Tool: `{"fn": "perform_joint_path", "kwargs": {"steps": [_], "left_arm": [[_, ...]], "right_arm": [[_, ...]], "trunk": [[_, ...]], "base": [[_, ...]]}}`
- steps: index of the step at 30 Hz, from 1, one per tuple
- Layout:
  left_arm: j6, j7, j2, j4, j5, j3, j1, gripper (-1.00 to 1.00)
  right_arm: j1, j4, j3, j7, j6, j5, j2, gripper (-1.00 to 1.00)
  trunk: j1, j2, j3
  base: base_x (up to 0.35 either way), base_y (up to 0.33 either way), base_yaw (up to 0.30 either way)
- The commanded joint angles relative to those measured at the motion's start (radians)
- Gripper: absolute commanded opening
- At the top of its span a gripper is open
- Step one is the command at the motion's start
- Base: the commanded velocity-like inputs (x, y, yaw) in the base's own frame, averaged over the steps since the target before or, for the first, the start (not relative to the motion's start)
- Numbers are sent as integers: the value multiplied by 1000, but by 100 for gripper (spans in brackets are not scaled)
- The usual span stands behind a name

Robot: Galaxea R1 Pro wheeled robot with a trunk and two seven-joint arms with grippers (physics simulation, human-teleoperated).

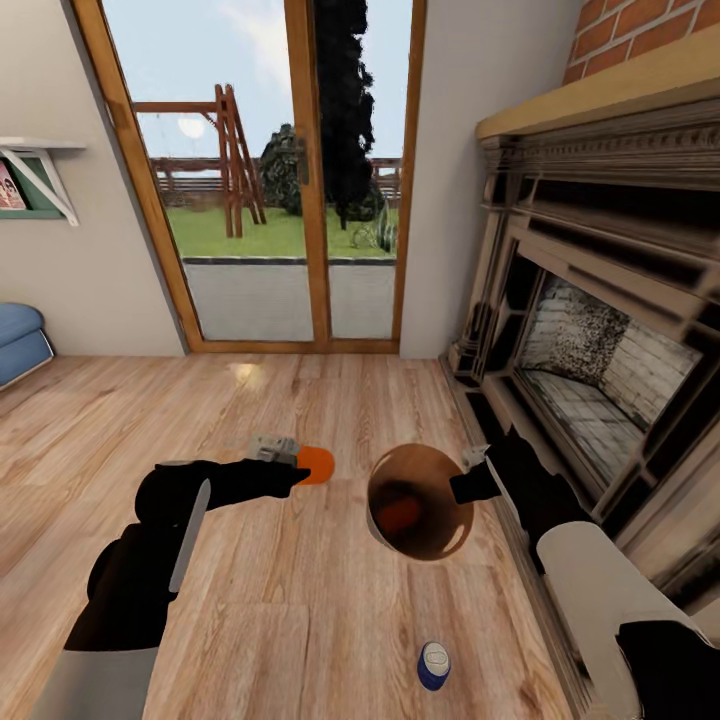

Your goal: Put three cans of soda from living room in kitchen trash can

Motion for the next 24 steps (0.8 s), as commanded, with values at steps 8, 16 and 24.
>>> {"fn": "perform_joint_path", "kwargs": {"steps": [8, 16, 24], "left_arm": [[0, -193, 1, -42, -5, -4, 0, -100], [0, -359, 6, -48, 1, -11, -1, -100], [0, -450, 9, -49, 1, -11, -4, -100]], "right_arm": [[-16, 44, 2, -5, 2, -18, 6, -100], [-17, 62, 4, -8, 2, -17, 8, -100], [-17, 70, 6, -9, 2, -17, 9, -100]], "trunk": [[0, 0, 0], [0, 0, 0], [0, 0, 0]], "base": [[0, 0, 0], [0, 0, 0], [0, 0, 0]]}}
